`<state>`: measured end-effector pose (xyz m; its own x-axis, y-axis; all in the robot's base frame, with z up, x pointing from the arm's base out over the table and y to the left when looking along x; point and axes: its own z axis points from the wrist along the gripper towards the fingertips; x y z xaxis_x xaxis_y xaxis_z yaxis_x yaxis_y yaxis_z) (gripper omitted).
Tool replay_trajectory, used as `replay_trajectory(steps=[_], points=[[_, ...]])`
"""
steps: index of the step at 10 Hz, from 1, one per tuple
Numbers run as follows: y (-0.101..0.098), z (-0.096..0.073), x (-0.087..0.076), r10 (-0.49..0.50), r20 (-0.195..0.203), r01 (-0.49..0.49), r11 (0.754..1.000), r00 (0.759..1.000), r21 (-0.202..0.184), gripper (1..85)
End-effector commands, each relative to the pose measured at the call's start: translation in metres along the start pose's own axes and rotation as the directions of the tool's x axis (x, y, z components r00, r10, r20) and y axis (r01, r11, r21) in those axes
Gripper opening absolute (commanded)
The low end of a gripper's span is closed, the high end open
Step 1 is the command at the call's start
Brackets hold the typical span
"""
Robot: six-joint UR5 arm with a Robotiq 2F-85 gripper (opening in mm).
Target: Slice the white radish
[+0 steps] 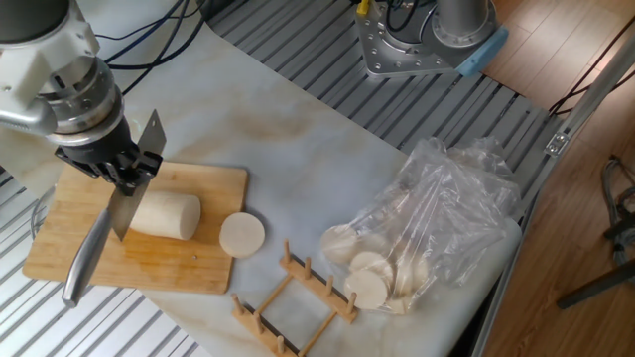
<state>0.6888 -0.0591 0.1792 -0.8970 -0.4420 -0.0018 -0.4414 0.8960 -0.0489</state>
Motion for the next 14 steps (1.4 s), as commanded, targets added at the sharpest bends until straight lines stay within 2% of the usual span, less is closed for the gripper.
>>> replay_trajectory(steps=[1,8,10,13,14], points=[[-0.004,-0.001,-0.001,-0.013,0.005,0.013,1.0,1.0,0.011,1.3],[-0.006,-0.004,0.001,-0.038,-0.006,0.038,0.999,0.999,0.021,1.3],[-0.003,-0.003,0.003,-0.049,-0.007,0.049,0.999,0.999,0.012,1.3],[0.015,0.006,0.017,-0.038,0.012,0.039,0.997,0.999,-0.065,1.3],[0.013,0.009,0.024,-0.037,0.004,0.037,0.998,0.999,-0.06,1.3]])
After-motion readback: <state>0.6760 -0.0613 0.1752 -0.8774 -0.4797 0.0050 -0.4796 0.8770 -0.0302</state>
